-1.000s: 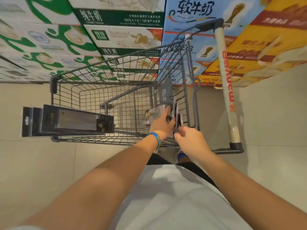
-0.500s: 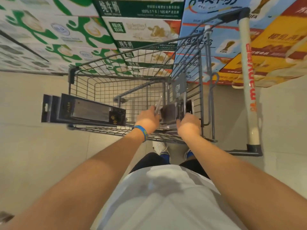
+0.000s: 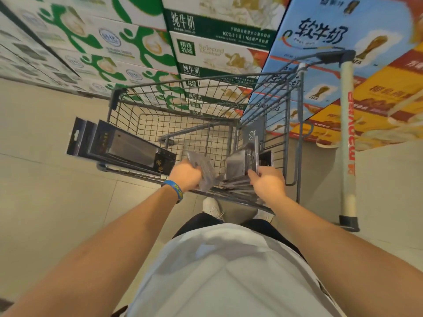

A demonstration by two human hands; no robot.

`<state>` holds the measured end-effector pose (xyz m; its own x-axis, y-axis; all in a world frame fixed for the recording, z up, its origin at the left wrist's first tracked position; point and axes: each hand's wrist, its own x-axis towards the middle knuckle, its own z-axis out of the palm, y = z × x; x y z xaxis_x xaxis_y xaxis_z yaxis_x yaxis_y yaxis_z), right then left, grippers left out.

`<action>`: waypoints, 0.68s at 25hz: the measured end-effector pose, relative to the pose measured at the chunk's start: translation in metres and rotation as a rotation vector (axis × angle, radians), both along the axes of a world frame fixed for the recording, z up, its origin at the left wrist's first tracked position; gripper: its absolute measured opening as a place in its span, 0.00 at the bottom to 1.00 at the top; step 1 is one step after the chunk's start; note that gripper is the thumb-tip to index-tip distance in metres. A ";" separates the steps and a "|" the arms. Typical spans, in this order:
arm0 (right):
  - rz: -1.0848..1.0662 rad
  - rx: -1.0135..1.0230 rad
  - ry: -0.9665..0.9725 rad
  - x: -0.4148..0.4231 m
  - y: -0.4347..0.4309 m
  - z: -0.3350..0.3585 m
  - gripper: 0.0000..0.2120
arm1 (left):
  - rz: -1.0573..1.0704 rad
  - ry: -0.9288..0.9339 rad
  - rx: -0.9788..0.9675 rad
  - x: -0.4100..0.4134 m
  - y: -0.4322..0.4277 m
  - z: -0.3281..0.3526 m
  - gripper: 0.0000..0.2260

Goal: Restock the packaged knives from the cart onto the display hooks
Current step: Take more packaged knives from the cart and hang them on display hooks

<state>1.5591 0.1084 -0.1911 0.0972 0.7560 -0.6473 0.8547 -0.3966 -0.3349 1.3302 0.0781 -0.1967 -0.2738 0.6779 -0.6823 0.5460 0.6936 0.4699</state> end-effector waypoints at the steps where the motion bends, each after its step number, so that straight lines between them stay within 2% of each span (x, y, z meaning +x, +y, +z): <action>1: -0.019 0.094 0.062 0.001 -0.004 0.006 0.18 | 0.037 -0.002 0.022 -0.005 0.002 0.007 0.05; 3: 0.011 0.254 0.138 -0.003 -0.002 0.022 0.20 | 0.076 -0.011 0.107 -0.015 0.012 0.025 0.12; 6: 0.001 0.283 0.265 -0.028 0.021 0.046 0.18 | 0.128 -0.137 0.252 -0.017 0.035 0.061 0.20; 8: 0.002 0.325 0.362 -0.041 0.039 0.062 0.23 | 0.127 -0.248 0.309 -0.017 0.054 0.092 0.22; 9: -0.010 0.370 0.418 -0.046 0.047 0.072 0.26 | 0.115 -0.285 0.357 -0.017 0.062 0.106 0.20; 11: -0.115 0.428 0.567 -0.053 0.065 0.098 0.24 | 0.094 -0.276 0.431 -0.019 0.079 0.129 0.09; 12: -0.185 0.436 0.663 -0.057 0.073 0.111 0.22 | 0.150 -0.246 0.472 -0.021 0.088 0.136 0.06; 14: -0.244 0.456 0.844 -0.072 0.081 0.134 0.21 | 0.489 -0.385 0.521 -0.019 0.097 0.164 0.07; 15: -0.219 0.496 0.878 -0.081 0.080 0.142 0.23 | 0.623 -0.453 0.533 -0.017 0.100 0.174 0.08; 17: -0.088 0.671 0.846 -0.100 0.072 0.154 0.18 | 0.721 -0.539 0.581 -0.012 0.103 0.192 0.09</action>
<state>1.4593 0.1807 -0.0366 -0.1154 0.9932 0.0131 0.2225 0.0387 -0.9742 1.3187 0.1813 -0.0043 -0.4982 0.7363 -0.4579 -0.2814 0.3622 0.8886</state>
